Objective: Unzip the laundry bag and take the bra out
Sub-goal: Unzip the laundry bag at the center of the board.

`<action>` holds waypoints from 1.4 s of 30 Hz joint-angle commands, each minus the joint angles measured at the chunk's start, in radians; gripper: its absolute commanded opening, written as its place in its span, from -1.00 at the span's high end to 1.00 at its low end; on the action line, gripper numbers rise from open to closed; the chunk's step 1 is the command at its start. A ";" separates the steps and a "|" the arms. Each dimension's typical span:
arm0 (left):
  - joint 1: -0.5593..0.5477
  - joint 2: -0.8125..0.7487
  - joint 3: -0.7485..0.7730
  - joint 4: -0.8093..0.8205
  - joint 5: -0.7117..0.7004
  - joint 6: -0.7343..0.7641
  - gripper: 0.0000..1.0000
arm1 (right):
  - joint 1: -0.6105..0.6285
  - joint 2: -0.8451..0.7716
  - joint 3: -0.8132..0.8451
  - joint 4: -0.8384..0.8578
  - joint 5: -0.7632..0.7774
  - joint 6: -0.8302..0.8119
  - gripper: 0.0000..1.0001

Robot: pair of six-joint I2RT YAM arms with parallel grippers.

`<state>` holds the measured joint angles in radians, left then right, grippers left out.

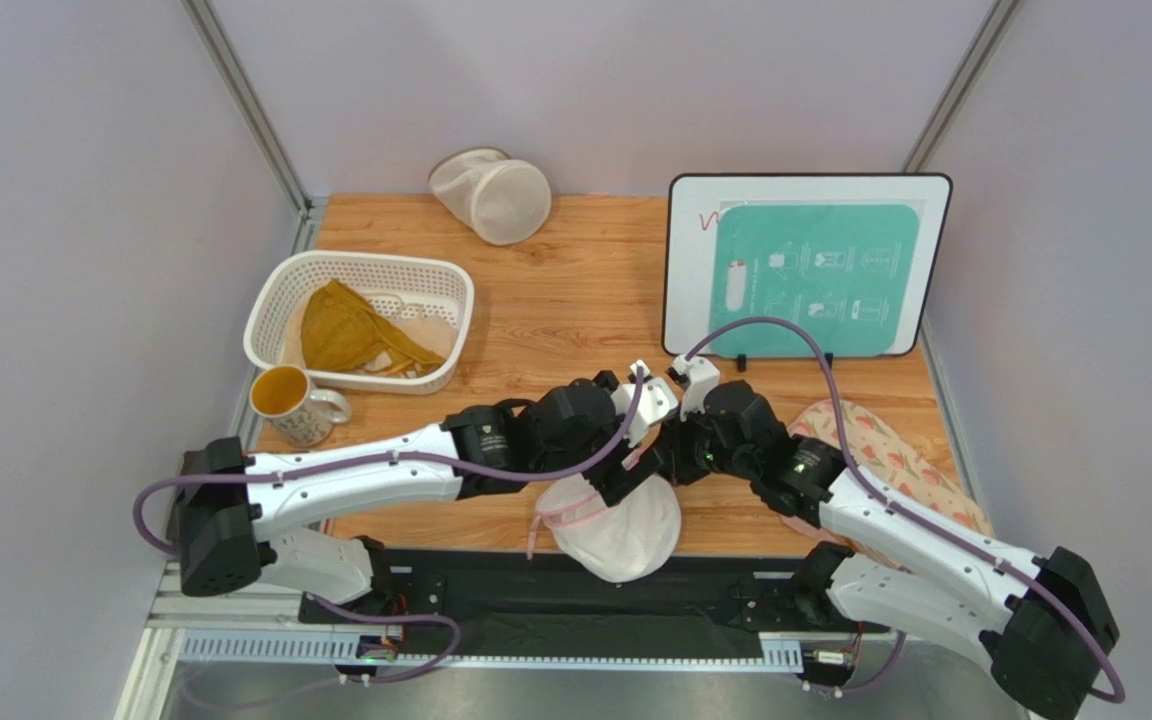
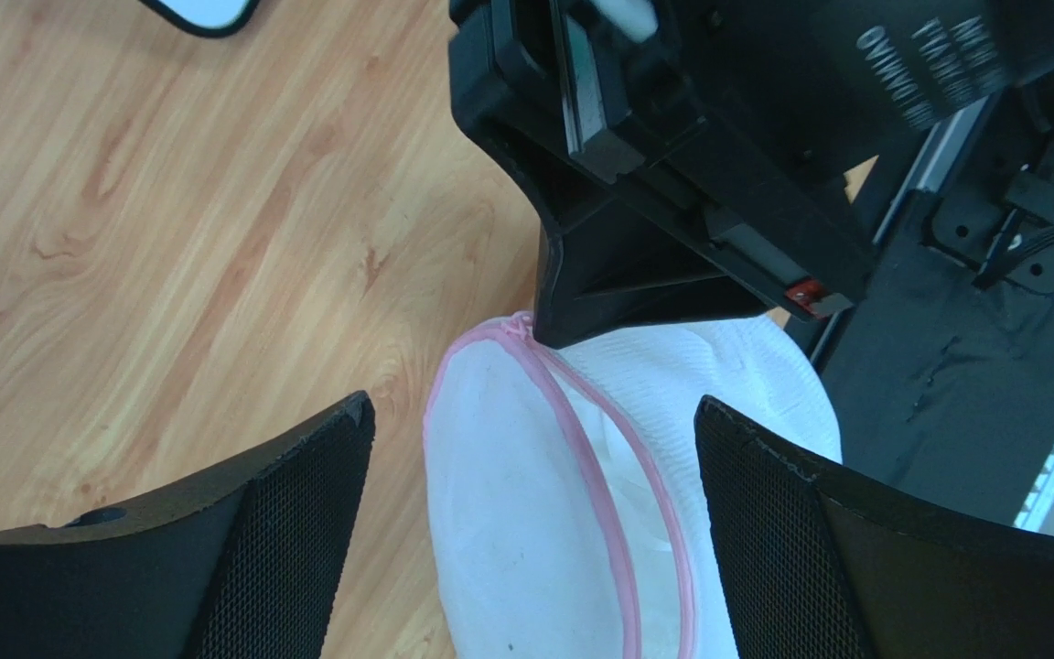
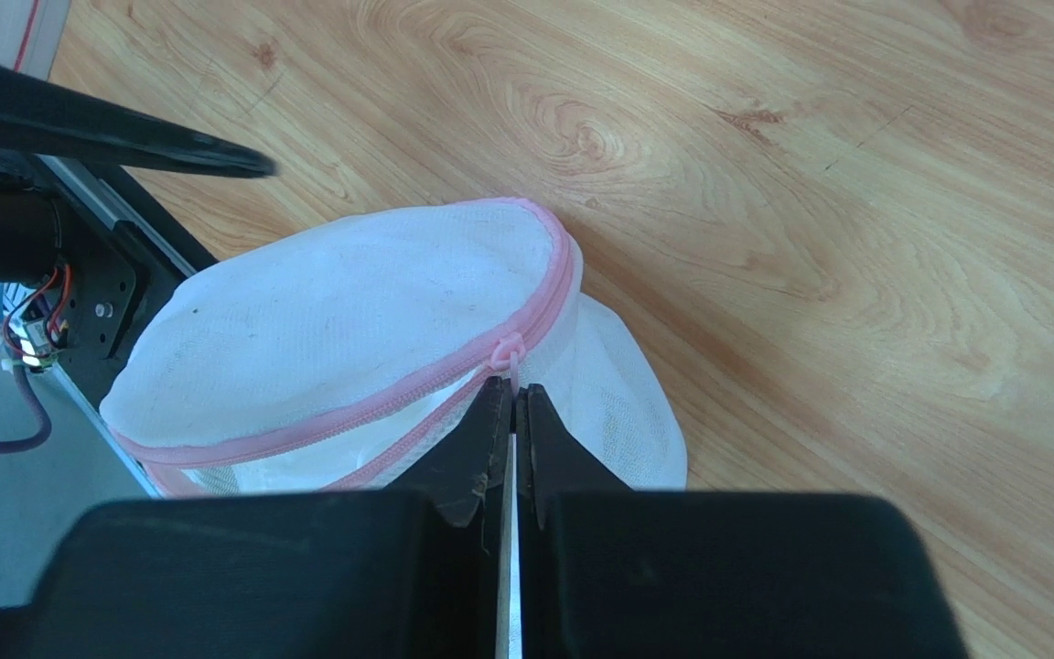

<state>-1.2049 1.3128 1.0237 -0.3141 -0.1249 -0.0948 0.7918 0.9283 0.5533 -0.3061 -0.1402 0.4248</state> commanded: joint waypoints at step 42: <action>-0.010 -0.056 -0.157 0.047 -0.047 0.067 1.00 | -0.008 -0.097 0.011 -0.070 0.053 -0.027 1.00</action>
<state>-1.2121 1.3510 0.9310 -0.2909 -0.1738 -0.0689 0.7940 0.8230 0.5484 -0.3794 -0.1135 0.4202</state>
